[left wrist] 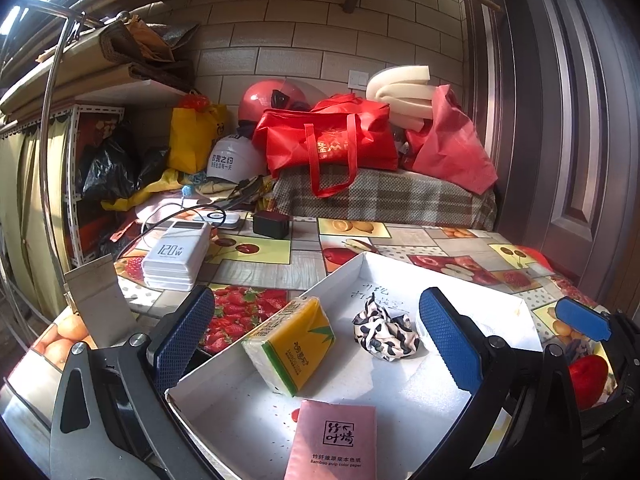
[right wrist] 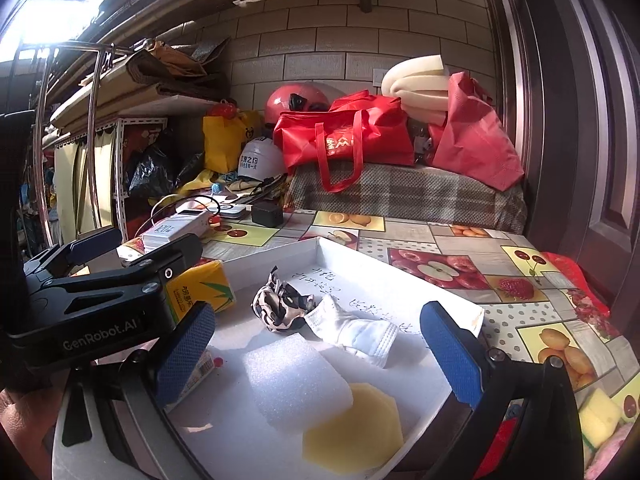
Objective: Organize soft objects
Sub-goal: 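Open both tools to drop the foam block and tissue pack into the box, then move both tools back from the box toward the remaining table items, then grasp the pink plush toy with the right tool while the left tool grasps the red plush ball, then carry the pink plush toy and red plush ball with both tools over the box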
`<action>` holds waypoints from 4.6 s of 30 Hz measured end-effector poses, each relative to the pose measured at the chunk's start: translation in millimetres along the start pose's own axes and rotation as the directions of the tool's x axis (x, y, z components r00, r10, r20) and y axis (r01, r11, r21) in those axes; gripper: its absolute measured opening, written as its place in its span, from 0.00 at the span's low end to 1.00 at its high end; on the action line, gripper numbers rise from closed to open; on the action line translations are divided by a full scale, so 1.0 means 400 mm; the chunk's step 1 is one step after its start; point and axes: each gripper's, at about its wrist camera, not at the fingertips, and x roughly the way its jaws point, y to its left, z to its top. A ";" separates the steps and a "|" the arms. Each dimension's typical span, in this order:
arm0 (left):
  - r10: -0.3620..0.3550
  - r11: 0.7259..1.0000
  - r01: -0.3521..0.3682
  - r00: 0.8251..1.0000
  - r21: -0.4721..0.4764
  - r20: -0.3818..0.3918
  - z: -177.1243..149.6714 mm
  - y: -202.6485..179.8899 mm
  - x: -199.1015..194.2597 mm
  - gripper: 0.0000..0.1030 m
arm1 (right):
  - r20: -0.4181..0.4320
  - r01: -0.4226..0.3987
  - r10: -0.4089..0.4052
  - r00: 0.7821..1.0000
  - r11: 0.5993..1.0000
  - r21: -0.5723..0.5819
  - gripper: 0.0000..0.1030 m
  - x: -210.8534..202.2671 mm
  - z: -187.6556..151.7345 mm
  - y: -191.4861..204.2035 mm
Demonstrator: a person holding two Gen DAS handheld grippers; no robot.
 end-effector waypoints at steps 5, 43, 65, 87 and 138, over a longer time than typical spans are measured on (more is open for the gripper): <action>0.009 1.000 -0.009 1.000 -0.011 -0.001 -0.001 0.000 -0.005 1.00 | -0.016 0.009 -0.009 1.000 1.000 0.001 1.00 -0.027 -0.010 -0.003; -0.431 0.817 0.532 0.819 0.222 -0.378 -0.125 -0.510 -0.079 0.98 | -0.288 0.203 -0.158 0.945 0.970 0.132 0.99 -0.303 -0.187 -0.570; -0.424 0.798 0.502 0.861 0.333 -0.281 -0.125 -0.574 -0.108 0.50 | -0.271 0.248 -0.201 0.941 0.957 0.153 0.63 -0.322 -0.190 -0.586; -0.432 0.857 0.446 0.895 0.256 -0.112 -0.103 -0.380 -0.214 0.51 | -0.082 0.236 -0.226 0.971 0.961 0.145 0.63 -0.363 -0.149 -0.484; -0.180 0.969 0.189 0.981 0.158 -0.073 -0.041 -0.085 -0.084 0.51 | -0.059 -0.083 0.079 0.995 0.993 -0.082 0.64 -0.137 -0.065 -0.072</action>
